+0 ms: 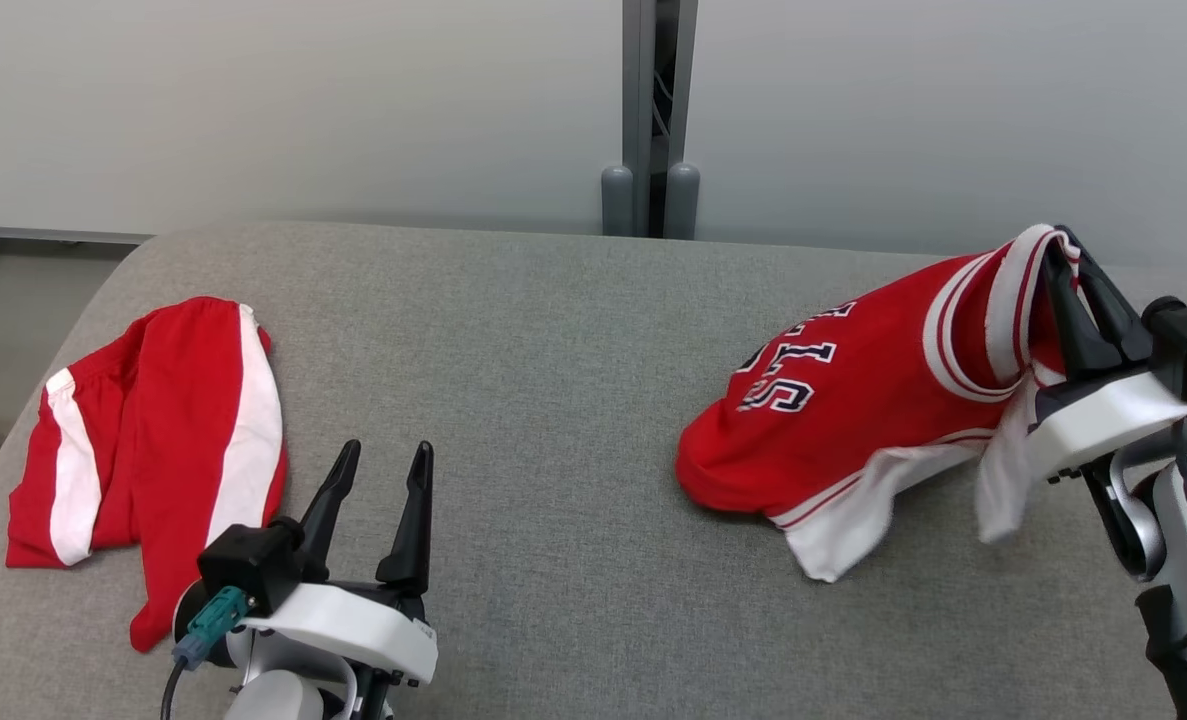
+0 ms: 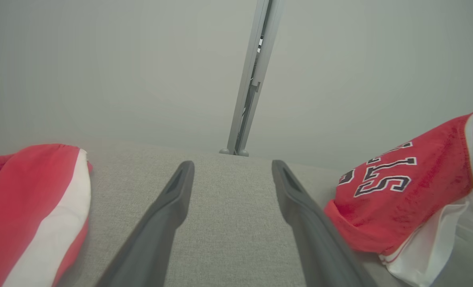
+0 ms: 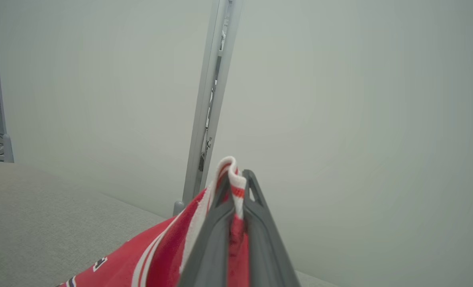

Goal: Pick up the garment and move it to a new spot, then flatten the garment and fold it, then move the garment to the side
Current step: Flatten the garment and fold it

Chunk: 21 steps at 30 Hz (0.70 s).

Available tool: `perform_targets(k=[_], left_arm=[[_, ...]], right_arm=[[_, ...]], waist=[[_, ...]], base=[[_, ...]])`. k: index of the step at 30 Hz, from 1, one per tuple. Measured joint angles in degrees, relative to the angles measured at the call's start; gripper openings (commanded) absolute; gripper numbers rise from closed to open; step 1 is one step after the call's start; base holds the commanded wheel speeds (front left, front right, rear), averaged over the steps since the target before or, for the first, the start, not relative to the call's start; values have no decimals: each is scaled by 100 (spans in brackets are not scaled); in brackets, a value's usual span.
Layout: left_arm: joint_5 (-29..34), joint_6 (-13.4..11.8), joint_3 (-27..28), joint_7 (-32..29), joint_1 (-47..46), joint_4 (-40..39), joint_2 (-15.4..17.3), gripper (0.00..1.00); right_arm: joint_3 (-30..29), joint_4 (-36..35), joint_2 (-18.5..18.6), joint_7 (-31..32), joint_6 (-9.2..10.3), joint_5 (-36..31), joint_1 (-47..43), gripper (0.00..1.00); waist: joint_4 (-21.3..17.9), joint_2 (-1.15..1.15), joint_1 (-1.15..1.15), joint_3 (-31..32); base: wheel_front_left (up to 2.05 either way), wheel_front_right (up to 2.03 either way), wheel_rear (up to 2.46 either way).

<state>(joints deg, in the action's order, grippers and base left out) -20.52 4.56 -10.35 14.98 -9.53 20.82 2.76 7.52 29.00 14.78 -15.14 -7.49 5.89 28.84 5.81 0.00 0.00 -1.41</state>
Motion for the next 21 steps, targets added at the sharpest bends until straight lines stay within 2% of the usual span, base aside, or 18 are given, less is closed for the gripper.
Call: perform_targets(k=[6, 15, 21], left_arm=[[-27, -43, 0, 0, 143, -7, 3, 100], [-19, -69, 42, 0, 282, -30, 2, 100], [-36, -98, -7, 0, 335, -58, 1, 100]], right_arm=[[-166, -695, 59, 0, -1, -352, 226, 0], [-616, -680, 600, 0, -1, -654, 774, 0], [-578, -943, 838, 121, 0, -746, 1039, 0]], waist=[[87, 0, 0, 240], [99, 0, 0, 463], [52, 0, 0, 524]], base=[[0, 0, 0], [0, 0, 0], [0, 0, 0]])
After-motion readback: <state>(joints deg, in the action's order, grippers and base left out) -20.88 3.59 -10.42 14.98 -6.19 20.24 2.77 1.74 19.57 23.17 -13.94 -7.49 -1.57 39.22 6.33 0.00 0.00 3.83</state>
